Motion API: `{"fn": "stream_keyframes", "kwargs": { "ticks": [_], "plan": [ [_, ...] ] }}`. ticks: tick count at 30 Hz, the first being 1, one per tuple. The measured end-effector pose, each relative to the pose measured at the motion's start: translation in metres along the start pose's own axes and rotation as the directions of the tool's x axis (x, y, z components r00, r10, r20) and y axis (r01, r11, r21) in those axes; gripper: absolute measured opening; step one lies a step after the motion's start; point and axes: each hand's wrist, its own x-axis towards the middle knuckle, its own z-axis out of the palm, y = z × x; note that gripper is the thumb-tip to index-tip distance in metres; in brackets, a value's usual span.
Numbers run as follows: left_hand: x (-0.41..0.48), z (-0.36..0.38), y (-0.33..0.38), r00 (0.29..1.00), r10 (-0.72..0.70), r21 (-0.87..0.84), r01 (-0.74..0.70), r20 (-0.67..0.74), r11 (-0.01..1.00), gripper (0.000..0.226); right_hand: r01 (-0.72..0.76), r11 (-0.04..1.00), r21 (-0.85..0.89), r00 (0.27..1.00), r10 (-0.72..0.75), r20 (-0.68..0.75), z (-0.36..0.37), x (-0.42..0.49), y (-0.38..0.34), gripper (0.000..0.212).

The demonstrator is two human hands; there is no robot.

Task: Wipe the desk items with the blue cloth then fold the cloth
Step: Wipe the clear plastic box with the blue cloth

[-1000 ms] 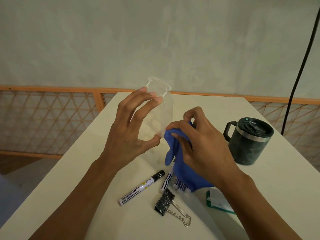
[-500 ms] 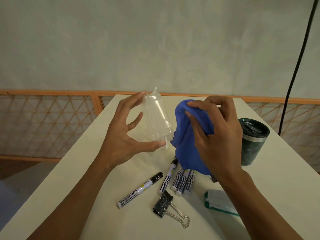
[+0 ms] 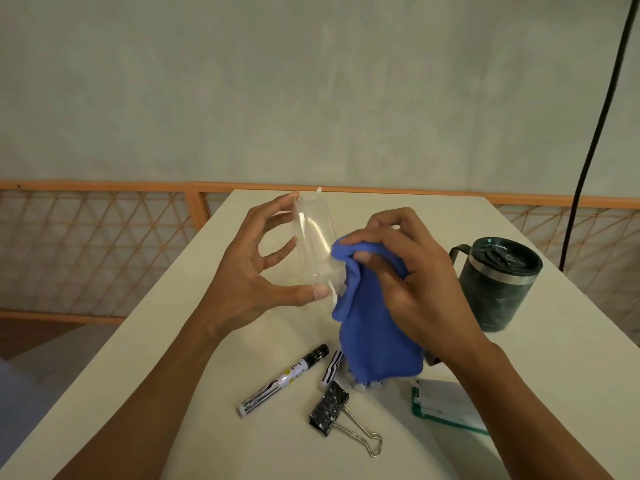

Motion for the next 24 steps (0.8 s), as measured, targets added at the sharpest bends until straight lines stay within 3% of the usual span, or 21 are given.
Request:
{"fn": "stream_keyframes", "kwargs": {
  "ticks": [4, 8, 11, 13, 15, 17, 20, 24],
  "plan": [
    [0.001, -0.001, 0.0, 0.995, -0.087, -0.211, 0.094, 0.041, 0.973, 0.101, -0.136, 0.988, 0.073, 0.943, 0.152, -0.297, -0.003, 0.005, 0.001, 0.028],
    [-0.004, 0.007, 0.006, 0.98, -0.174, -0.353, 0.196, 0.092, 0.915, 0.106, -0.208, 0.97, 0.129, 0.885, 0.243, -0.398, 0.008, 0.006, -0.003, 0.028],
    [-0.023, 0.006, 0.013, 0.973, -0.156, -0.576, 0.226, 0.169, 0.785, 0.042, -0.216, 0.967, 0.138, 0.888, 0.253, -0.383, 0.017, 0.006, -0.01, 0.028],
    [-0.031, -0.005, 0.007, 0.978, -0.026, -0.72, 0.171, 0.207, 0.673, 0.048, -0.217, 0.959, 0.185, 0.905, 0.268, -0.33, 0.021, 0.005, -0.015, 0.026],
    [-0.031, -0.003, 0.008, 0.976, -0.025, -0.788, 0.191, 0.218, 0.586, 0.049, -0.239, 0.937, 0.256, 0.927, 0.299, -0.228, 0.026, 0.003, -0.019, 0.026],
    [-0.01, 0.009, 0.016, 0.983, -0.09, -0.616, 0.173, 0.163, 0.769, 0.028, -0.283, 0.905, 0.316, 0.938, 0.33, -0.104, 0.03, 0.004, -0.02, 0.032],
    [-0.011, 0.011, 0.01, 0.983, -0.184, -0.626, 0.154, 0.017, 0.765, 0.053, -0.277, 0.915, 0.293, 0.956, 0.293, -0.01, 0.033, 0.005, -0.018, 0.038],
    [-0.004, 0.007, 0.005, 0.967, -0.255, -0.613, 0.211, 0.016, 0.761, 0.063, -0.193, 0.936, 0.293, 0.98, 0.2, 0.007, 0.031, 0.004, -0.024, 0.036]
  ]
}}
